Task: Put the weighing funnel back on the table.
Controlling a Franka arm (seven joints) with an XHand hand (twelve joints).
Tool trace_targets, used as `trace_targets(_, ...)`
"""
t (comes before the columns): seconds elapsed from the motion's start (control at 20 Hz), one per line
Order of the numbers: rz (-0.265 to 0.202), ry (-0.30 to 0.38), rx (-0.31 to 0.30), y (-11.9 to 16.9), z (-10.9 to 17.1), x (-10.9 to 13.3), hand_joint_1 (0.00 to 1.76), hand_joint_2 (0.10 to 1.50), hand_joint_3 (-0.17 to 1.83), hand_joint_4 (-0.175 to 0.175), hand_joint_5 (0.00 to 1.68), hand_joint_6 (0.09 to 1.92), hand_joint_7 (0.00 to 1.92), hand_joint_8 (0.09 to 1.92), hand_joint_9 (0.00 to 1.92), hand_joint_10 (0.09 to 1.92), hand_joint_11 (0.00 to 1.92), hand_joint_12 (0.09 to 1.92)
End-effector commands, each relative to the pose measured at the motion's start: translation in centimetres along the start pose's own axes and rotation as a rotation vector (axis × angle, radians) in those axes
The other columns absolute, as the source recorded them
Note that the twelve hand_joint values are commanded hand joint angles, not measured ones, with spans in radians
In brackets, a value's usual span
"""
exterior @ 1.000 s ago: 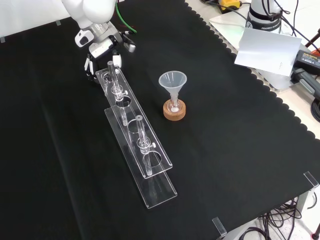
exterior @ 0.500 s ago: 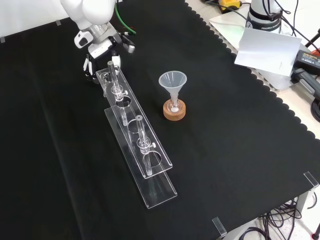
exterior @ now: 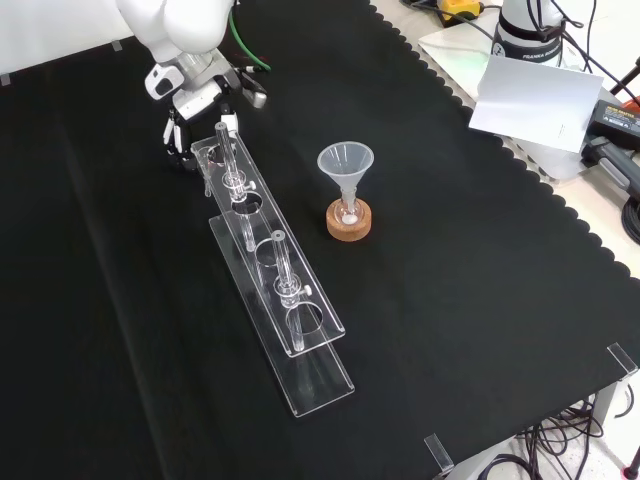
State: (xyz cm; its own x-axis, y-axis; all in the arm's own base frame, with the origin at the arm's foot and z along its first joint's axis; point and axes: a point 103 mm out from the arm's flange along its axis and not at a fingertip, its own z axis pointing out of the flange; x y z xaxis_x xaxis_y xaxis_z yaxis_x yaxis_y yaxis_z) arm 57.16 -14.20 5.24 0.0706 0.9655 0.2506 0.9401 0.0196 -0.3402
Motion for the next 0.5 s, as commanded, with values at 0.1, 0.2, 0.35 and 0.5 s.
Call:
trace_targets(0.1,-0.017,-0.041,0.009,0.12,0.56,0.27,1.14,0.73,0.45,0.175,1.39,0.36,0.60,0.72,1.17,0.13,1.01,0.92)
trace_targets(0.2,-0.023,-0.053,0.008,0.13,0.50,0.38,1.14,0.73,0.45,0.175,1.39,0.36,0.60,0.72,1.17,0.13,1.01,0.92)
trace_targets(0.35,-0.027,-0.063,0.006,0.10,0.30,0.42,1.14,0.73,0.45,0.175,1.39,0.36,0.60,0.72,1.17,0.13,1.01,0.92)
trace_targets(0.5,-0.034,-0.075,0.008,-0.01,0.23,0.53,1.14,0.73,0.45,0.175,1.39,0.36,0.60,0.72,1.16,0.13,1.01,0.92)
